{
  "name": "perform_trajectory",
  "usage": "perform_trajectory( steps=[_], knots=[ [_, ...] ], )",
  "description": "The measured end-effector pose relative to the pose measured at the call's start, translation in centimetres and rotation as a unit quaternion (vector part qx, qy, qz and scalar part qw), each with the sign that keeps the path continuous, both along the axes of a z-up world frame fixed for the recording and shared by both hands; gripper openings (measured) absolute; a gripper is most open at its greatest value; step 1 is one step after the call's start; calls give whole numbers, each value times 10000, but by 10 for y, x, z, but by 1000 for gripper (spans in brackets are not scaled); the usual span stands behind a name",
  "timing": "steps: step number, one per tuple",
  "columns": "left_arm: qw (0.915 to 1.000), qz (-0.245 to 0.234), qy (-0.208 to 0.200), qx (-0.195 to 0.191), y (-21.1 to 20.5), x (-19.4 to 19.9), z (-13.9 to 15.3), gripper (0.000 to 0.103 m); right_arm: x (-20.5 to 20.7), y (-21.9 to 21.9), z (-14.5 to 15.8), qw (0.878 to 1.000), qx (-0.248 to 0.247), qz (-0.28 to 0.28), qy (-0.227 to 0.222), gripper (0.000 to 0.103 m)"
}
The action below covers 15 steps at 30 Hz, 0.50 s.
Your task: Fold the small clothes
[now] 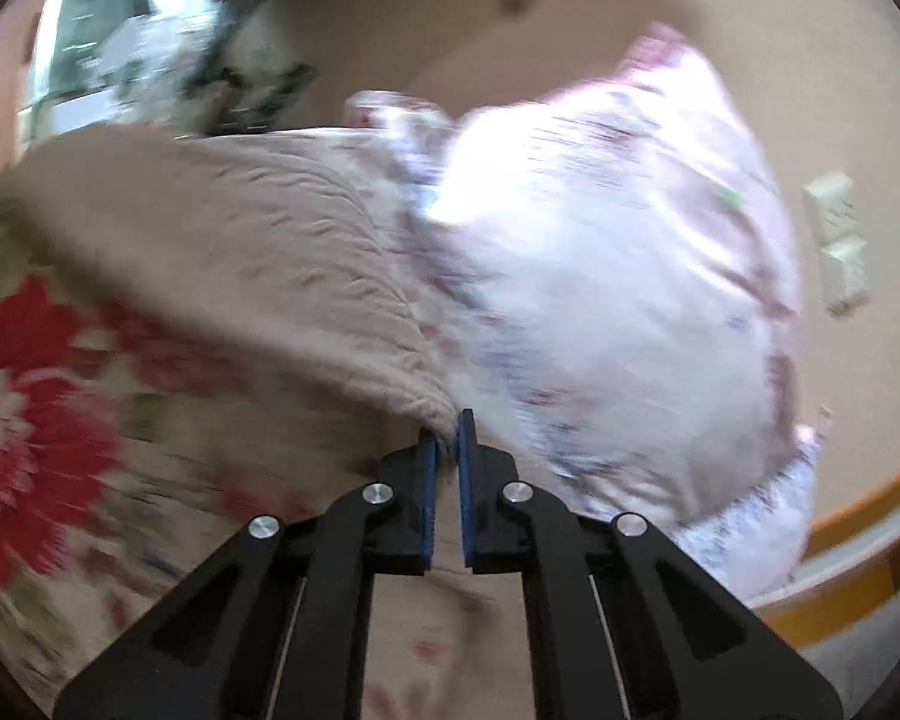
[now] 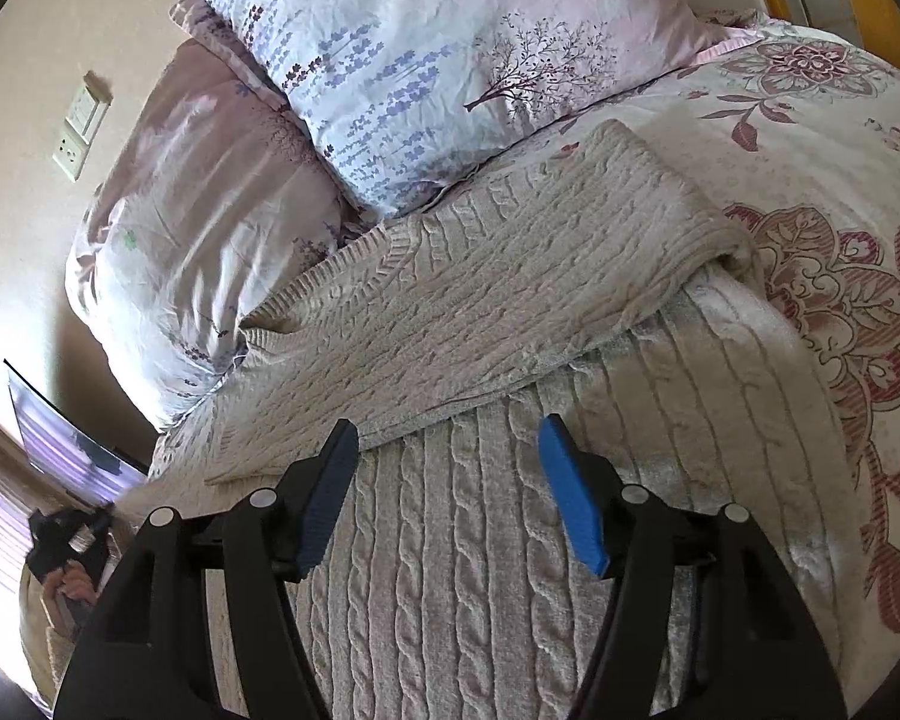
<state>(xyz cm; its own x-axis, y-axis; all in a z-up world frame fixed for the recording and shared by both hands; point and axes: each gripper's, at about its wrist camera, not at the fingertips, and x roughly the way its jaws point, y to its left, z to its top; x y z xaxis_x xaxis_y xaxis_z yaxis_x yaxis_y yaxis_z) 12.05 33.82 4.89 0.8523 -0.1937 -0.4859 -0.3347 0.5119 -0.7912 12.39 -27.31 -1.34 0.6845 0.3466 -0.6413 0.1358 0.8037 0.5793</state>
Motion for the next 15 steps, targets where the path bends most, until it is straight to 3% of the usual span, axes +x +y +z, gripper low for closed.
perform_trajectory(
  steps=[4,8,11,15],
  knots=[
    [9962,-697,-493,180,-53,20,34,6,-1,0,0,10000,25,-9,-9,65],
    [9840,-1558,-814,292,-126,46,49,6,-2,1,1,10000,5,-45,-19,65],
    [9741,-2090,-768,391,-180,63,42,6,-2,1,1,10000,-21,-54,-8,65],
    [9625,-2642,-396,462,-242,79,14,5,-3,6,4,9999,-122,58,39,65]
  ],
)
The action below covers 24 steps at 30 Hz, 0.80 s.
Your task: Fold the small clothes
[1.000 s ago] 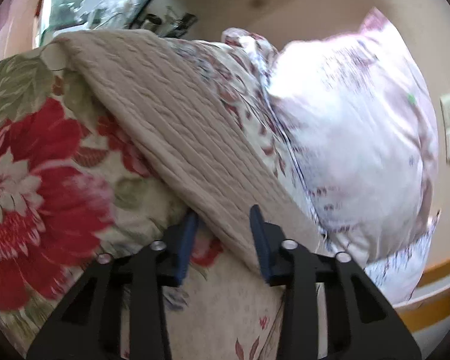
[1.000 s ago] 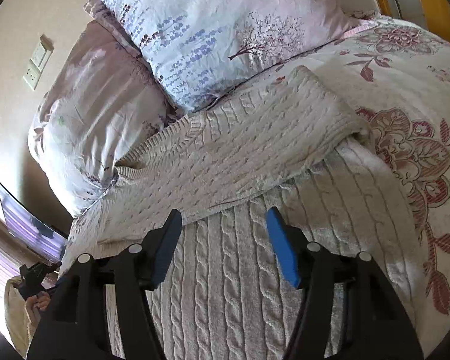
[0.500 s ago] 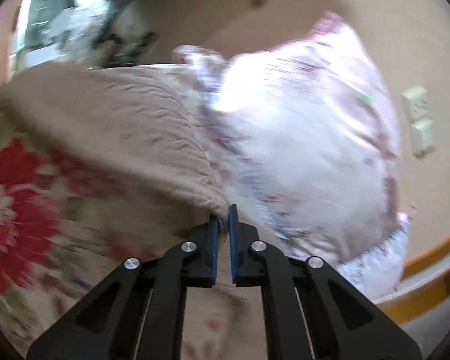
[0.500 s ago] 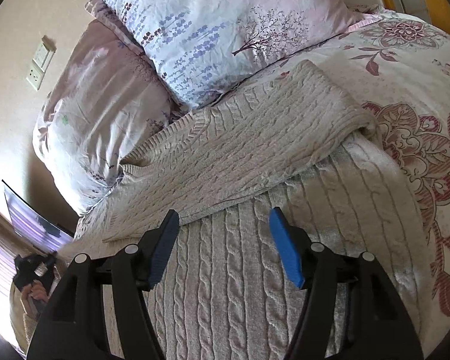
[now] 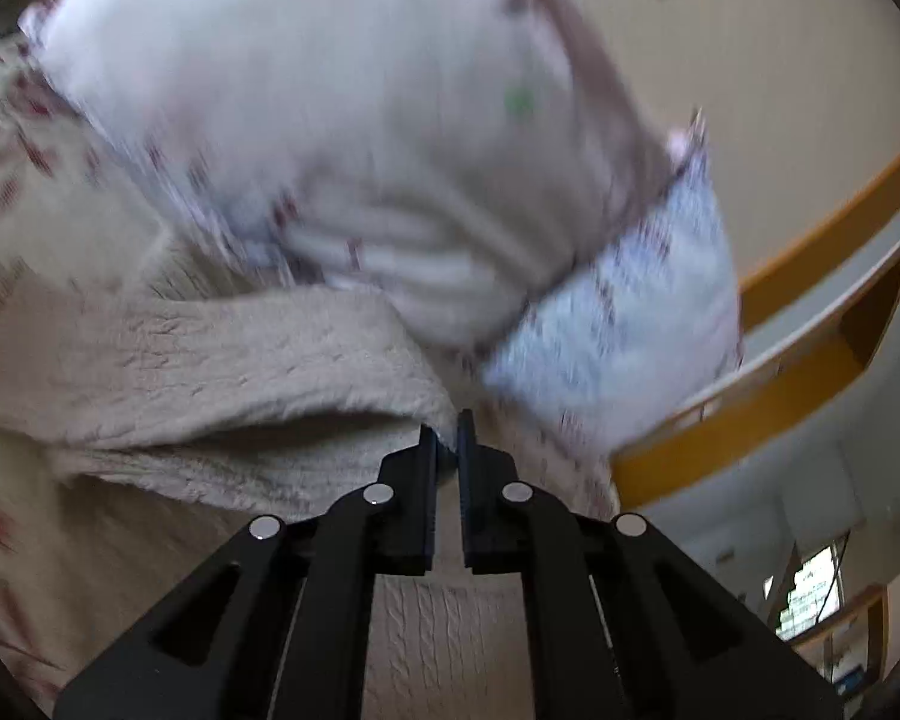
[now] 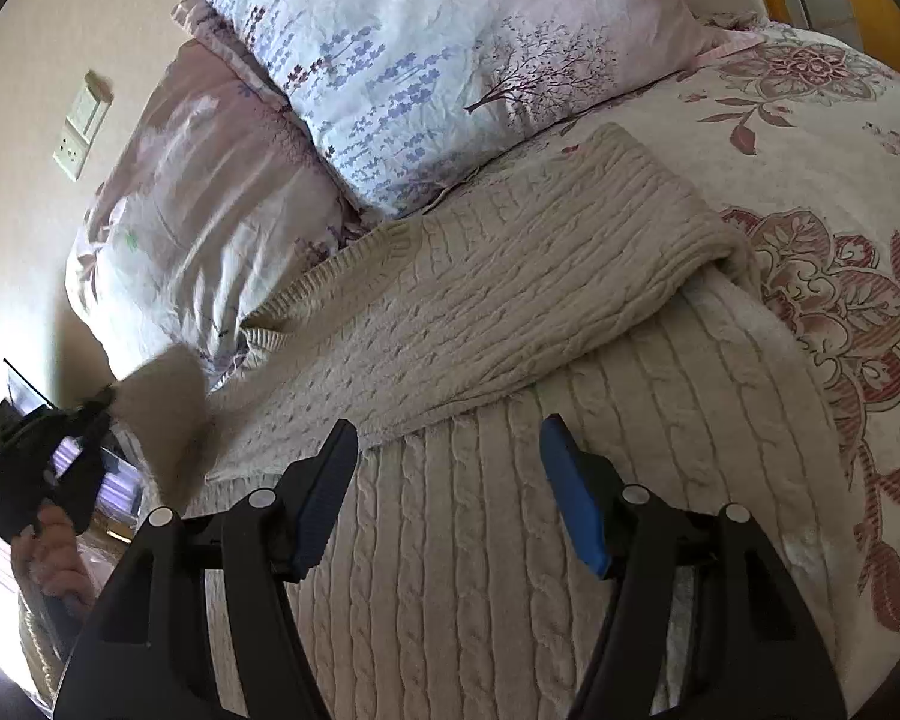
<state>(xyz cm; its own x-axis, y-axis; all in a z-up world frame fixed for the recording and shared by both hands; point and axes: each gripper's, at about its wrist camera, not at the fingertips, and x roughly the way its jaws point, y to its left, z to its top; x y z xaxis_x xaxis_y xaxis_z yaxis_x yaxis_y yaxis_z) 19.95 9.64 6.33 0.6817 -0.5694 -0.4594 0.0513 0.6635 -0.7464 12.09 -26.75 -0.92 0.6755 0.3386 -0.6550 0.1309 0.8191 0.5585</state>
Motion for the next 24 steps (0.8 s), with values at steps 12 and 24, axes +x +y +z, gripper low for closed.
perform_trajectory(
  steps=[12,24],
  knots=[
    [9956,-526,726,288,-28,-7,-52,21,22,77,69,9754,-1243,1776,-399,65],
    [9876,1046,1053,-519,91,-44,-74,26,69,287,53,8644,-2431,4289,-986,49]
  ],
)
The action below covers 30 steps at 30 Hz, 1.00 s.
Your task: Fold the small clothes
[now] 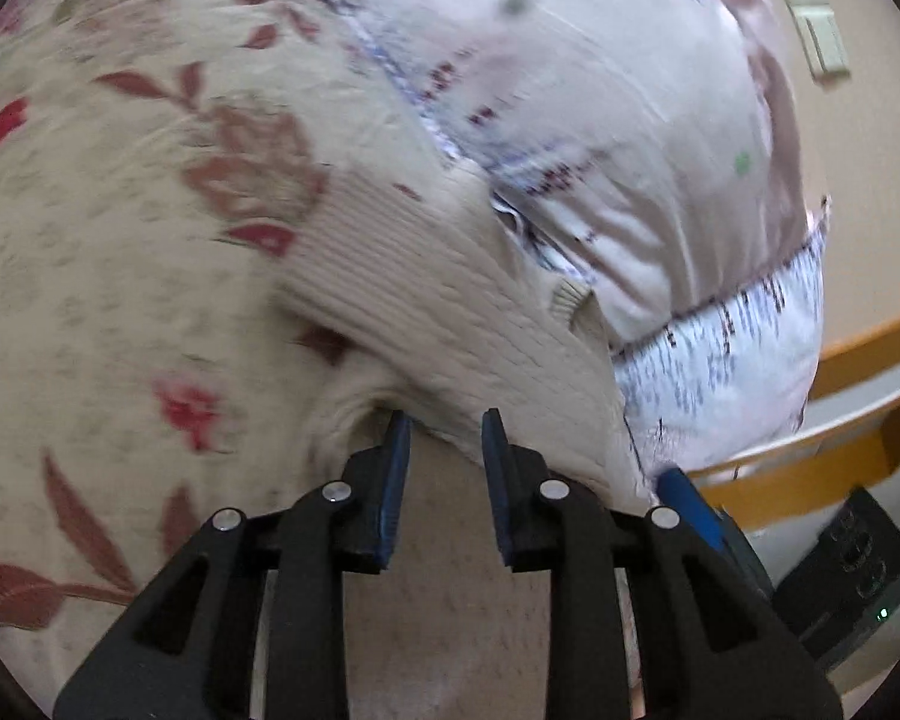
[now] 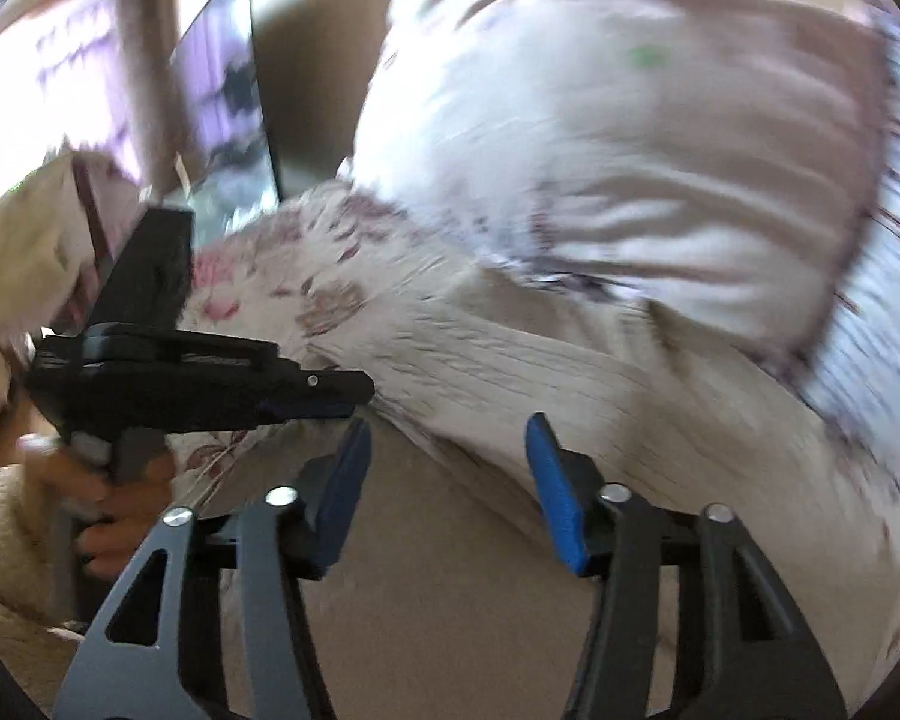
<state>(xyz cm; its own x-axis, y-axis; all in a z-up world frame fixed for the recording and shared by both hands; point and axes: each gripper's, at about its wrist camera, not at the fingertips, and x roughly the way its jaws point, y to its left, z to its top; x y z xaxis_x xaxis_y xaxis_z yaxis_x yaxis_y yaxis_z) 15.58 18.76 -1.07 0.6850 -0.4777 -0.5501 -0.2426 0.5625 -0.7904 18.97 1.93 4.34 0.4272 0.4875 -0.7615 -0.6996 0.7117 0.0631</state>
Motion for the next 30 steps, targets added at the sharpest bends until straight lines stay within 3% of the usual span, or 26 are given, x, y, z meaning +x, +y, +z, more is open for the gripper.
perform_trajectory(
  steps=[8,9,13,17,20,23,25,26,30],
  knots=[
    [9995,185,7,-270,13,-5,-11,15,16,50,-49,9967,-767,237,107,47],
    [9995,197,14,-262,14,-6,-12,14,17,50,-54,9964,-825,182,86,41],
    [9996,198,14,-193,15,-7,-15,8,24,36,-49,9989,-311,-91,350,14],
    [9996,211,35,-169,16,-8,-17,7,32,10,-31,9967,313,-623,409,9],
    [9996,244,84,-145,17,-8,-18,4,37,-28,-13,9875,895,-1226,422,9],
    [9995,247,91,-161,17,-8,-18,4,36,-101,3,9542,1673,-2442,425,8],
    [9995,247,88,-156,17,-8,-18,4,22,-168,2,9088,2209,-3498,539,8],
    [9995,249,86,-144,17,-8,-18,4,13,-196,-5,8874,2299,-3942,655,8],
    [9996,229,90,-105,17,-8,-17,4,-6,-253,-45,8498,2094,-4575,1572,13]
  ],
)
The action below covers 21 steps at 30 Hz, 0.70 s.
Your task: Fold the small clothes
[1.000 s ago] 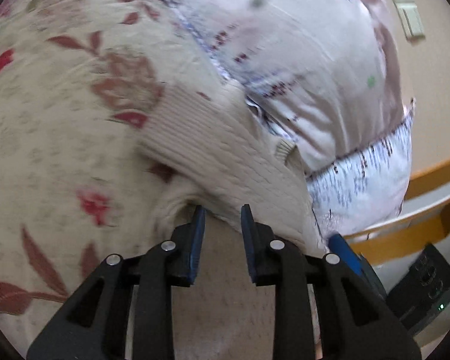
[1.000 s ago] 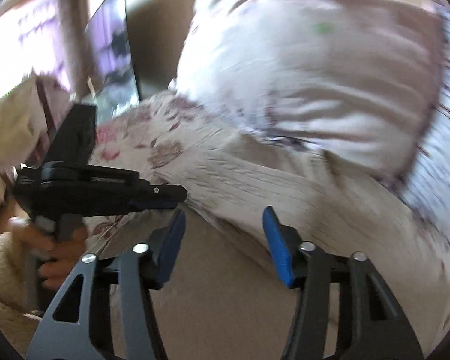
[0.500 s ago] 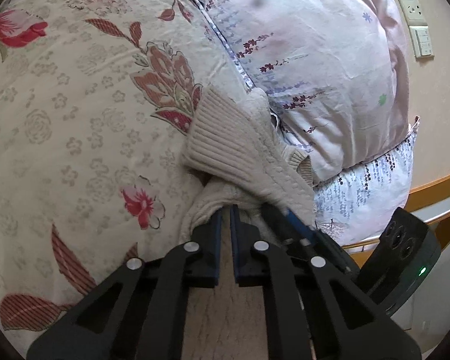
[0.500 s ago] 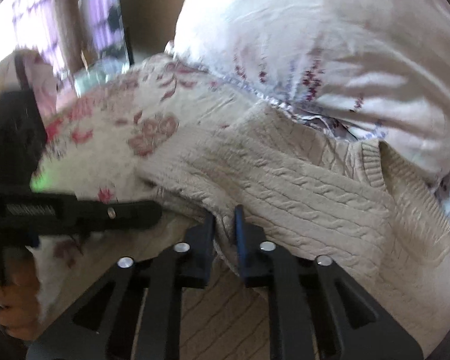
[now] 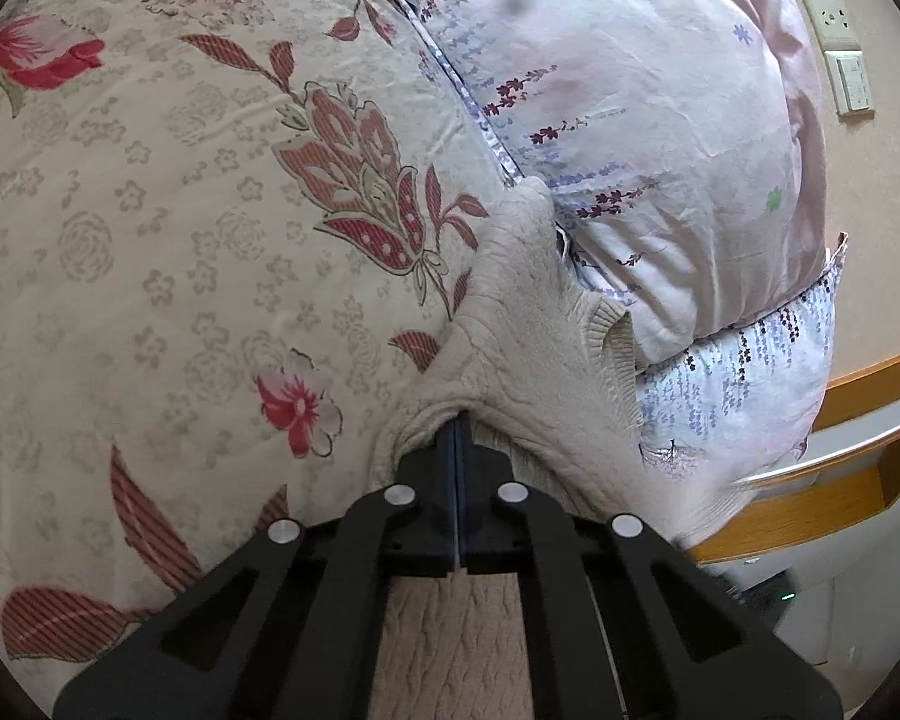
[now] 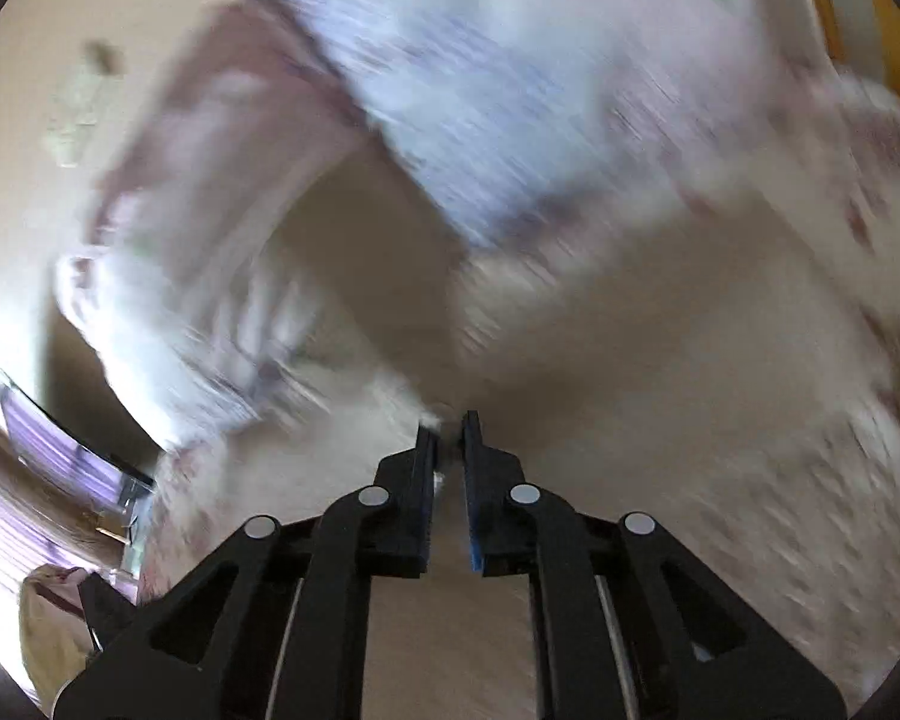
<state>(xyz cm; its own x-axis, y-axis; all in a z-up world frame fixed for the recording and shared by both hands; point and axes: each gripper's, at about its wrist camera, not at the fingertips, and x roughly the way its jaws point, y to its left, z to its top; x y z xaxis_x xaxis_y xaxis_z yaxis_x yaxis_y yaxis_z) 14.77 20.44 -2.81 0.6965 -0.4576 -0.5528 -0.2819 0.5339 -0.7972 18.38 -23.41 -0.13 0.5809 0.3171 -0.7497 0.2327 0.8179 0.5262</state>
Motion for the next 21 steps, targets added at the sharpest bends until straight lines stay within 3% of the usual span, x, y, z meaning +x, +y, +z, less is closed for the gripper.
perform_trajectory(
  steps=[2,4,5,8,11,14,15,16,18,21],
  knots=[
    [10000,-32,11,70,-1,0,1,4,-6,-27,-6,9992,165,-302,211,22],
    [9999,-63,23,140,-2,1,3,4,-10,-48,-1,9978,240,-610,101,47],
    [9998,-80,34,178,-2,1,3,4,-11,-57,0,9967,270,-766,73,53],
    [9996,-120,58,268,-3,2,5,3,-5,-71,-2,9953,353,-891,112,55],
    [9993,-158,75,344,-4,2,7,4,9,-73,-13,9964,355,-707,309,52],
    [9989,-190,95,406,-5,3,8,4,18,-63,-24,9977,223,-468,443,42],
    [9988,-203,106,428,-5,4,9,4,19,-61,-23,9982,129,-414,405,33],
    [9986,-224,113,455,-6,4,9,4,22,-57,-22,9991,214,-228,297,7],
    [9983,-290,103,503,-7,5,11,4,18,-57,-8,9994,191,-271,-130,8],
    [9974,-428,48,585,-10,7,16,15,8,-58,23,9964,-216,-361,-737,7]
  ],
)
